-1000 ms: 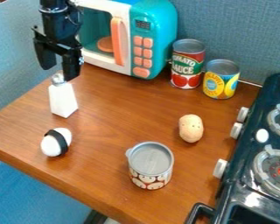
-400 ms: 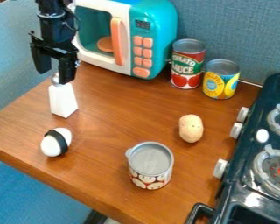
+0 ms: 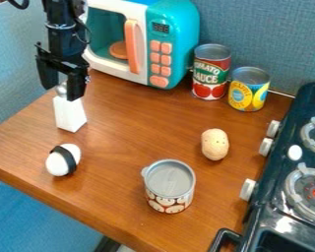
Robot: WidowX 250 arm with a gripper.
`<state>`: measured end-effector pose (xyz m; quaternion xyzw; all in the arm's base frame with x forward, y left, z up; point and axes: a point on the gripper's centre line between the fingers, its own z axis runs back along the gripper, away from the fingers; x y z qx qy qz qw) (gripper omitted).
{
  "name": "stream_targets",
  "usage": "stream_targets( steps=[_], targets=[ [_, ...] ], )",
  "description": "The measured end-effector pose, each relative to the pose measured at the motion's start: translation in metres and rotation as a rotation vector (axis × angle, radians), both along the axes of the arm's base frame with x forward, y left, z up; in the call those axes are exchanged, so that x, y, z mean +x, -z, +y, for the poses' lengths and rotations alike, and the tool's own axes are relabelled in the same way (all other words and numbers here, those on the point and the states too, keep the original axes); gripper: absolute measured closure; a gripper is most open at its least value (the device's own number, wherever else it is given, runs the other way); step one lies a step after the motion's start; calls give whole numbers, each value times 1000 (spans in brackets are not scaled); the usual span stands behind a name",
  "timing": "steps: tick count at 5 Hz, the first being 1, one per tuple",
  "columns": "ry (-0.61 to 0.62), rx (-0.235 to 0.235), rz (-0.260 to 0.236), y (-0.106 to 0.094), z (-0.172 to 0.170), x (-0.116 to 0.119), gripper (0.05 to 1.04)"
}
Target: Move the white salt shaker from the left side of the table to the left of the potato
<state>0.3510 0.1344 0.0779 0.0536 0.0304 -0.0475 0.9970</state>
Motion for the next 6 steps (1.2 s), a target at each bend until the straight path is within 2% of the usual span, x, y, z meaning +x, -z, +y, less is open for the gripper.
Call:
stream_targets(
  steps=[1, 2, 3, 4, 5, 6],
  targets=[
    [4, 12, -3, 3, 1, 0, 135],
    [-13, 15, -5, 7, 1, -2, 384],
    [-11, 12, -7, 8, 0, -2, 482],
    [-21, -7, -16, 7, -3, -3, 482],
    [-11, -15, -70, -13, -13, -2, 482],
    [65, 0, -101, -30, -48, 6, 482]
  ],
)
